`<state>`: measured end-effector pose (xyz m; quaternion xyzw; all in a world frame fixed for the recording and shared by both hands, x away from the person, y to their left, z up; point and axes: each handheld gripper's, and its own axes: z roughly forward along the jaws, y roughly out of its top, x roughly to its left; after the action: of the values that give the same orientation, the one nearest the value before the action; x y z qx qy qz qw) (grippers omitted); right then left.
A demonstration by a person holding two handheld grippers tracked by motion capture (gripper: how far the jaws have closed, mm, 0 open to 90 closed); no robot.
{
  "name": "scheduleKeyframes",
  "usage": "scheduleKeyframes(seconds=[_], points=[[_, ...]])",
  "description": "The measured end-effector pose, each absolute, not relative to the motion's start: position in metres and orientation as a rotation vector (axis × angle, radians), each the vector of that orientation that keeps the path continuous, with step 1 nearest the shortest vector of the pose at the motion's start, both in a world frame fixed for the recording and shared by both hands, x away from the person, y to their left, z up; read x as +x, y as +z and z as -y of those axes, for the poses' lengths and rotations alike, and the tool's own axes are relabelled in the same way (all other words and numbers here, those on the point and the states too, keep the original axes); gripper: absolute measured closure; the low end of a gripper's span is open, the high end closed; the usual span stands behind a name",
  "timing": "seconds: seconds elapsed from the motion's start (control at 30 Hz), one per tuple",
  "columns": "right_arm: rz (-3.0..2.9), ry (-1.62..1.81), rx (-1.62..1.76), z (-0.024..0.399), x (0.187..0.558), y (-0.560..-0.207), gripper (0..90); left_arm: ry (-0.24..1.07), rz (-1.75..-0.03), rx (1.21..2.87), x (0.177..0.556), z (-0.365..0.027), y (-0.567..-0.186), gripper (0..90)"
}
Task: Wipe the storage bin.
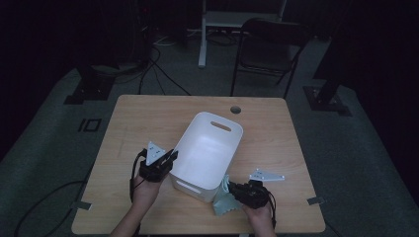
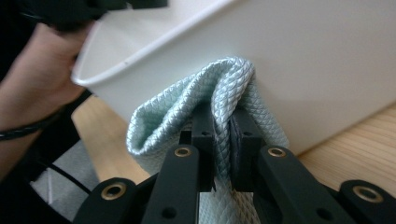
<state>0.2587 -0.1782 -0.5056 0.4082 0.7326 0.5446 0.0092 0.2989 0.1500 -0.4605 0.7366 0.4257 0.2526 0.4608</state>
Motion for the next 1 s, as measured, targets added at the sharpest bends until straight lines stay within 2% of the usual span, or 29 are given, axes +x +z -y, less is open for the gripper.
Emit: scheduleKeyframes(seconds=[1.0], points=[[-2.342, 1.48, 1.487, 0.182, 0.297, -0.556, 83.0, 0.631, -1.064, 1.801, 0.299, -0.149, -0.461, 82.0]])
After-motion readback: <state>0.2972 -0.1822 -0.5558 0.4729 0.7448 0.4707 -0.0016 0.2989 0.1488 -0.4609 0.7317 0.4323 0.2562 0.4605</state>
